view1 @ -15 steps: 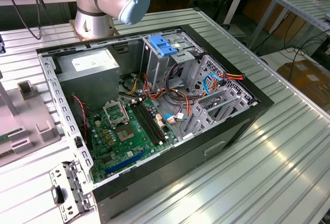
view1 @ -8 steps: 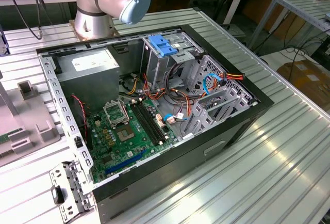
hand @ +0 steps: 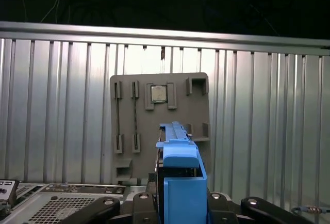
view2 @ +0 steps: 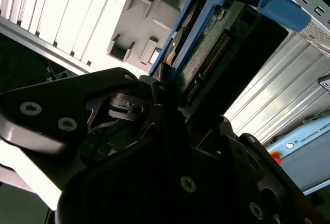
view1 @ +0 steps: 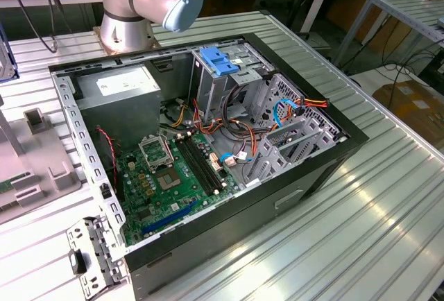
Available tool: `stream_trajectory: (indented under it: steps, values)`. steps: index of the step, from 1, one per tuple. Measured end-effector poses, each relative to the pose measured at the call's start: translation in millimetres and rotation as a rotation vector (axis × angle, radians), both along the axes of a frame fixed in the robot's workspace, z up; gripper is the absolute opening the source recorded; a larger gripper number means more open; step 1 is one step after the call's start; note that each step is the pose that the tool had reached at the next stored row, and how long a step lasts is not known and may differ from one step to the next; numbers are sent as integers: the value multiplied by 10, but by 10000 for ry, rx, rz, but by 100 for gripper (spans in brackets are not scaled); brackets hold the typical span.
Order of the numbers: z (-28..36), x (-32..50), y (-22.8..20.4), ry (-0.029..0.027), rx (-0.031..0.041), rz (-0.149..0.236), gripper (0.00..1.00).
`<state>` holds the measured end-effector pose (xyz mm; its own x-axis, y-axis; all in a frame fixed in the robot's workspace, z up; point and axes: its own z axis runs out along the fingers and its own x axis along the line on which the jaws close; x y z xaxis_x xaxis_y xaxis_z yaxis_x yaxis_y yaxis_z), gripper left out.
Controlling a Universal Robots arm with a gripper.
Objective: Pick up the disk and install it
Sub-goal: 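Pick up the disk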
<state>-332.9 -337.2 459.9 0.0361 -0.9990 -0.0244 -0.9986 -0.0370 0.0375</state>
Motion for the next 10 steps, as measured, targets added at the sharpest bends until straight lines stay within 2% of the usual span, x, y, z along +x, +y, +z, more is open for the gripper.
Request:
stream_trajectory:
  steps: [10]
  values:
    - [0,42,-112,5,0,-1,37]
